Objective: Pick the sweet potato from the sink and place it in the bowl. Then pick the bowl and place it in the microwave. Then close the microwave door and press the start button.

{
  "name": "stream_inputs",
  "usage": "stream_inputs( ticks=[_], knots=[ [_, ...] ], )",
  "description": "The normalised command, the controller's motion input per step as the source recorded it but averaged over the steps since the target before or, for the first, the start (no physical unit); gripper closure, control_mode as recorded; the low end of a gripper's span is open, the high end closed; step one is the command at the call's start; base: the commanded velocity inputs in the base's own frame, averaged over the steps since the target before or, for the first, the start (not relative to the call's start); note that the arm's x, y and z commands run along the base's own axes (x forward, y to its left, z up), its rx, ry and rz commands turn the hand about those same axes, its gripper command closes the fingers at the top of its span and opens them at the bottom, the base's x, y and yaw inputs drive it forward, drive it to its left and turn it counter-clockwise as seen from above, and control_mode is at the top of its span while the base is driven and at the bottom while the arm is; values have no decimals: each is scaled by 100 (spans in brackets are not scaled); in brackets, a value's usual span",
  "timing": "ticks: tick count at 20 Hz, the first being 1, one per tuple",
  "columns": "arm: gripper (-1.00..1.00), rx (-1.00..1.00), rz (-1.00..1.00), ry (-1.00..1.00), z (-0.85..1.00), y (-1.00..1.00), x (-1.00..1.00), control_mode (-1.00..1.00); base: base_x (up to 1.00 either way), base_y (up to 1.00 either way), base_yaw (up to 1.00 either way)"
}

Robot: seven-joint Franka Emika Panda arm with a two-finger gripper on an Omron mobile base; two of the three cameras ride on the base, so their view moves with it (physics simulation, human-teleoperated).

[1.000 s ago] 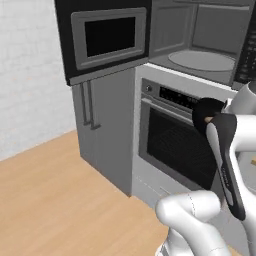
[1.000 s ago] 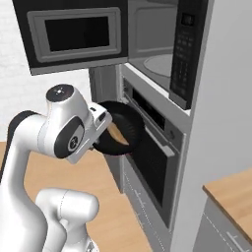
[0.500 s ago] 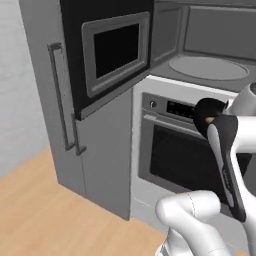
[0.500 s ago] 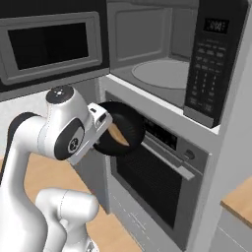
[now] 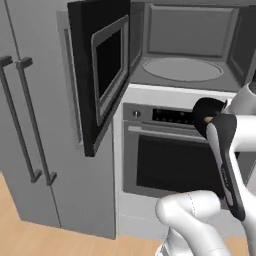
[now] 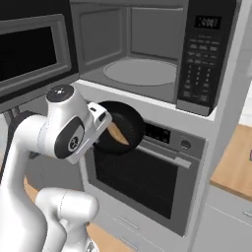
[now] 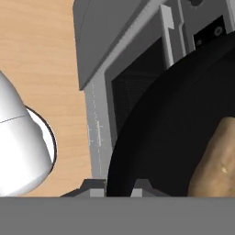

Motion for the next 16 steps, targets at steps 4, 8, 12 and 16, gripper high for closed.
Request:
stream_inputs(
  ticks=[4, 8, 12, 16],
  knots=[
    [100, 0, 0, 0, 0, 0, 0, 100, 40, 68, -41],
    [100, 0, 0, 0, 0, 0, 0, 100, 37, 38, -40],
    [100, 0, 0, 0, 0, 0, 0, 100, 28, -8, -26],
    [100, 0, 0, 0, 0, 0, 0, 100, 51, 0, -22]
  ],
)
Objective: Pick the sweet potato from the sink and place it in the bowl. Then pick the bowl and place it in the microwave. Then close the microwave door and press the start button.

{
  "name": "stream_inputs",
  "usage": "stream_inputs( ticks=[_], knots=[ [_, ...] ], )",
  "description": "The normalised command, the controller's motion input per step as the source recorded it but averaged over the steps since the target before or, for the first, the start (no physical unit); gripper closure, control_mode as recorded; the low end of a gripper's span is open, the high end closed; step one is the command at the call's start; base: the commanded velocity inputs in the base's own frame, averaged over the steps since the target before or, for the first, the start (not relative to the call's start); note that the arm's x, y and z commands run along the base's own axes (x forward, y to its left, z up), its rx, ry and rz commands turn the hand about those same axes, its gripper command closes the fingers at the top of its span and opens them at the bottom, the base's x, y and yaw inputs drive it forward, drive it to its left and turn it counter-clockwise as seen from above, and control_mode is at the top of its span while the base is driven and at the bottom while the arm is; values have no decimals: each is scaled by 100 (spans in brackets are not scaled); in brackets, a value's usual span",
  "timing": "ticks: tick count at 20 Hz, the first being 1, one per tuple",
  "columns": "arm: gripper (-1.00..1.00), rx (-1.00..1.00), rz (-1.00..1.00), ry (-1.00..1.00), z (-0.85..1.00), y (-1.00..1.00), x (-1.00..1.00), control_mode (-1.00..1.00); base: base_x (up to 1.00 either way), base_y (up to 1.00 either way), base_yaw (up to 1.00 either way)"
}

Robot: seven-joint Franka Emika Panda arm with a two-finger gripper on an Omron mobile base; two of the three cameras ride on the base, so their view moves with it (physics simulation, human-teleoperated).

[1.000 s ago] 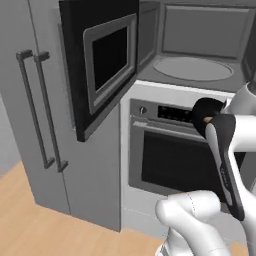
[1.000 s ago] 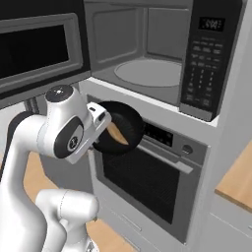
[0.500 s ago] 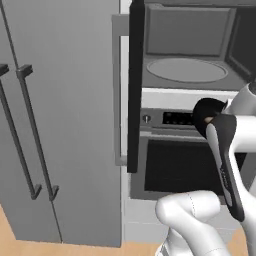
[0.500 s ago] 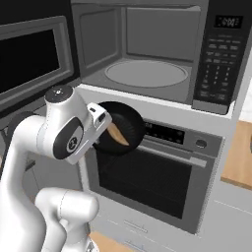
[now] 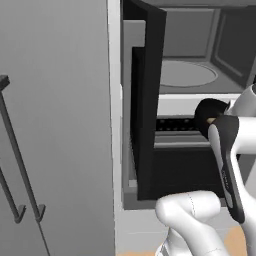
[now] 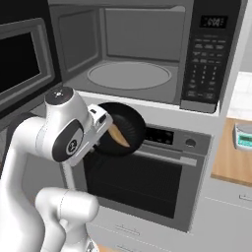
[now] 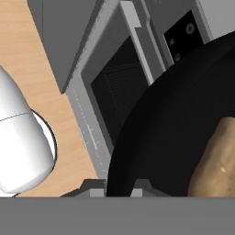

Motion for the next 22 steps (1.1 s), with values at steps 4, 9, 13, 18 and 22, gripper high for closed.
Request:
stream_inputs(
  ticks=[4, 9, 13, 18, 22],
  knots=[
    [100, 0, 0, 0, 0, 0, 0, 100, 42, -6, -16],
    [100, 0, 0, 0, 0, 0, 0, 100, 23, 0, -14],
    [100, 0, 0, 0, 0, 0, 0, 100, 15, 0, -6],
    [100, 0, 0, 0, 0, 0, 0, 100, 42, 0, -3],
    [100, 0, 0, 0, 0, 0, 0, 100, 39, 0, 0]
  ],
)
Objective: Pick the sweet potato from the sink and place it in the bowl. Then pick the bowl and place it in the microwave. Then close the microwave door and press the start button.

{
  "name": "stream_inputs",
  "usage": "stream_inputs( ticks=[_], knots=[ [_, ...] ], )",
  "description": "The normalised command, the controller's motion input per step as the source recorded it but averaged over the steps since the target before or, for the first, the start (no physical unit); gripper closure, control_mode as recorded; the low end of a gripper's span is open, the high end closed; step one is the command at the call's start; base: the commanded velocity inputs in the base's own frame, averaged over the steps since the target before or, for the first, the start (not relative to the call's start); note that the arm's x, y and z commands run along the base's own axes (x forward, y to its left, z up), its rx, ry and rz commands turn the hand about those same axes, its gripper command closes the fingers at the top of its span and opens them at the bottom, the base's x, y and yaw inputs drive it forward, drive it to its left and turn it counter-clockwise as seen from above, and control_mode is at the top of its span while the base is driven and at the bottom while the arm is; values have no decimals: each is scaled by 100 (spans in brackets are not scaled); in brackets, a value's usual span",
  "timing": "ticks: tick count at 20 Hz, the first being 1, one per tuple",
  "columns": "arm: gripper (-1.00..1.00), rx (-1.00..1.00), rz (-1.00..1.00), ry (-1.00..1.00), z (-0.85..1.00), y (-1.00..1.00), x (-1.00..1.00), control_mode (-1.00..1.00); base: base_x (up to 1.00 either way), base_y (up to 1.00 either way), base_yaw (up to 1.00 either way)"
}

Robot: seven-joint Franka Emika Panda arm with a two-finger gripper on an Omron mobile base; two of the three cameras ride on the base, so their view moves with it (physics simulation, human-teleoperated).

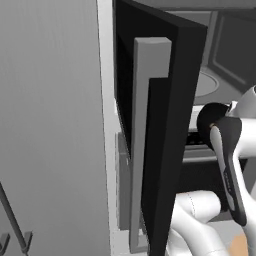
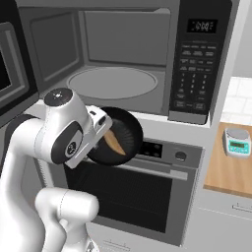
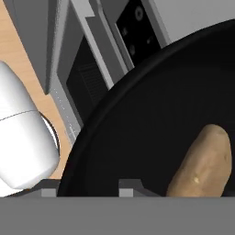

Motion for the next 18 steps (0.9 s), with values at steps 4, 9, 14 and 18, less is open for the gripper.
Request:
stream_inputs(
  ticks=[4, 9, 14, 18],
  knots=[
    [100, 0, 0, 0, 0, 0, 0, 100, 28, 0, 0],
    [100, 0, 0, 0, 0, 0, 0, 100, 0, 0, 0],
    [100, 0, 0, 0, 0, 0, 0, 100, 0, 0, 0],
    [100, 0, 0, -10, 0, 0, -52, -100, 0, 0, 0]
  ],
)
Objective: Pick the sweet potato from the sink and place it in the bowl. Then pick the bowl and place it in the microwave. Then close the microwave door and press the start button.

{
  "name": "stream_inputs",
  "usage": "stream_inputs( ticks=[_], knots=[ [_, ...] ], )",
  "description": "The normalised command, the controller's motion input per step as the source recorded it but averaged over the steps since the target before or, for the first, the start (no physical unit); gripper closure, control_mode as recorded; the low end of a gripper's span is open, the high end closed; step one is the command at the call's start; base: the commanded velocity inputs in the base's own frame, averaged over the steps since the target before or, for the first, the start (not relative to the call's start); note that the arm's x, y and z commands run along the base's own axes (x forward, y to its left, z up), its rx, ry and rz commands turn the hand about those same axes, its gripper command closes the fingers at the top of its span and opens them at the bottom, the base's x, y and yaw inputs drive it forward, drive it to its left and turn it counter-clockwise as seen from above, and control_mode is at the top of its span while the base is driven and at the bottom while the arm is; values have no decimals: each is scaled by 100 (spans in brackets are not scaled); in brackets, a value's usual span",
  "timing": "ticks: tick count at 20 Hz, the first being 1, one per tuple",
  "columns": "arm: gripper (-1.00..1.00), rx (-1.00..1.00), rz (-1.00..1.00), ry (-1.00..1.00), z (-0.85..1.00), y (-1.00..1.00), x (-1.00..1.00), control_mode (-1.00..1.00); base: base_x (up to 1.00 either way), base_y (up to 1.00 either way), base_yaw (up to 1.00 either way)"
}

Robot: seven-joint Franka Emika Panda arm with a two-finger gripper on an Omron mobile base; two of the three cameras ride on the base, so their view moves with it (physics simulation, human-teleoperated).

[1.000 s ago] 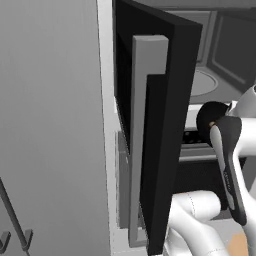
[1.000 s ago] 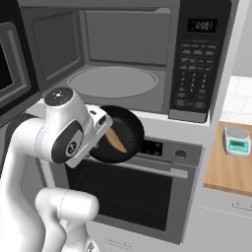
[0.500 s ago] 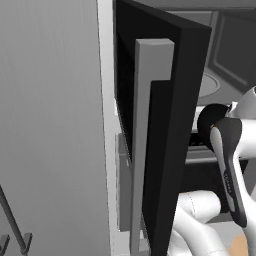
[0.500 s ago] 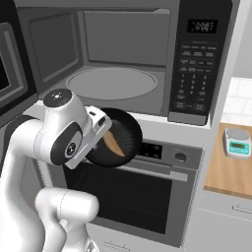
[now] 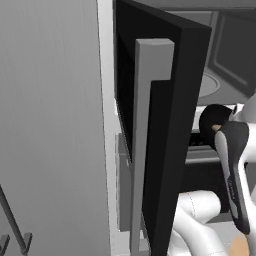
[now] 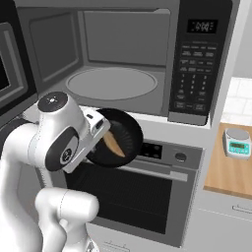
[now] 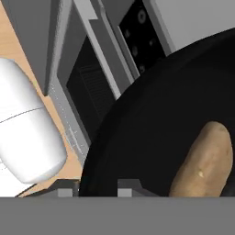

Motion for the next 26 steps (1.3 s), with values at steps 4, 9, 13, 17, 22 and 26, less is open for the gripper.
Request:
stream_inputs(
  ticks=[4, 9, 13, 17, 22, 26],
  knots=[
    [100, -3, 1, -17, 53, 0, -100, -100, 0, 0, 0],
    [100, -14, 11, -17, 100, 0, -35, -100, 0, 0, 0],
    [100, -17, 15, -3, 67, 13, 14, -100, 0, 0, 0],
    [100, -15, 18, 0, 42, 7, 32, -100, 0, 0, 0],
    [100, -10, 11, -1, -5, 4, 26, -100, 0, 0, 0],
    [100, -15, 1, -17, -2, 1, 26, -100, 0, 0, 0]
  ],
)
